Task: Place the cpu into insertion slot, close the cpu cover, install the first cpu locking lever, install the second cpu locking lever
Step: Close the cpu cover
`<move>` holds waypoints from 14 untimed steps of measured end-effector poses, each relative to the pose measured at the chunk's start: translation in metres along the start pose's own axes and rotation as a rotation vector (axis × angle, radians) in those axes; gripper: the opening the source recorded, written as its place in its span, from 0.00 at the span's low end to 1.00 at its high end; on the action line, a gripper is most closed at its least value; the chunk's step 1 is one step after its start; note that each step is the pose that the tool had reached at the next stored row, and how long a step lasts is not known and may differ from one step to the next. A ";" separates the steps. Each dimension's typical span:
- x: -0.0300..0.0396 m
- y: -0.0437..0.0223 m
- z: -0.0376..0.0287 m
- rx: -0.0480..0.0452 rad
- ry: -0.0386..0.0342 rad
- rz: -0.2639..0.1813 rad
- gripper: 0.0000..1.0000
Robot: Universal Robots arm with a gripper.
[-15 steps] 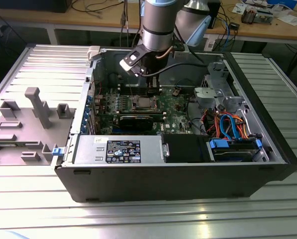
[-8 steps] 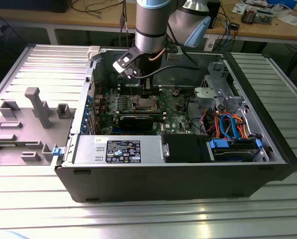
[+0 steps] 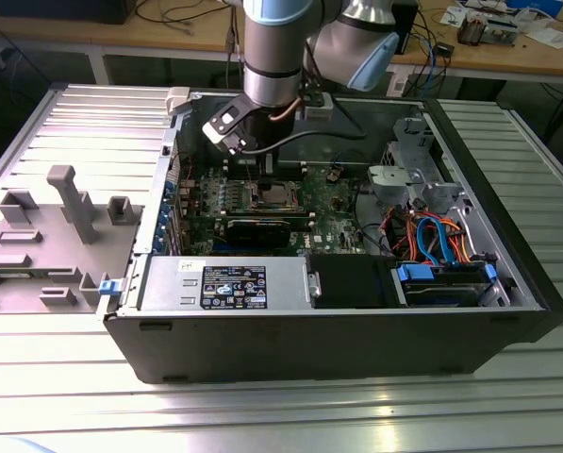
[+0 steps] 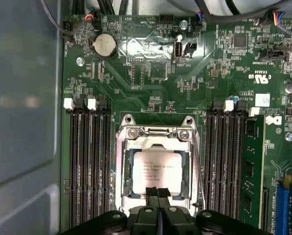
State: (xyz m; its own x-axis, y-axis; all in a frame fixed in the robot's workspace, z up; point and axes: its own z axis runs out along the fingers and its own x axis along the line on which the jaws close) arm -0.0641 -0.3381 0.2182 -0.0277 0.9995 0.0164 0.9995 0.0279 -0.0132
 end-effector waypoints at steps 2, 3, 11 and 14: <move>0.0000 -0.0019 0.0037 0.0000 0.0000 0.000 0.11; 0.0000 -0.0019 0.0074 0.0000 -0.0002 0.000 0.11; -0.0001 -0.0022 0.0115 0.0000 -0.0003 0.000 0.11; -0.0002 -0.0023 0.0132 0.0004 -0.0008 0.000 0.11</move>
State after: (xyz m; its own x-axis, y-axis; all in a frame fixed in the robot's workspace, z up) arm -0.0665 -0.3381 0.2050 -0.0278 0.9995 0.0156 0.9995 0.0280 -0.0136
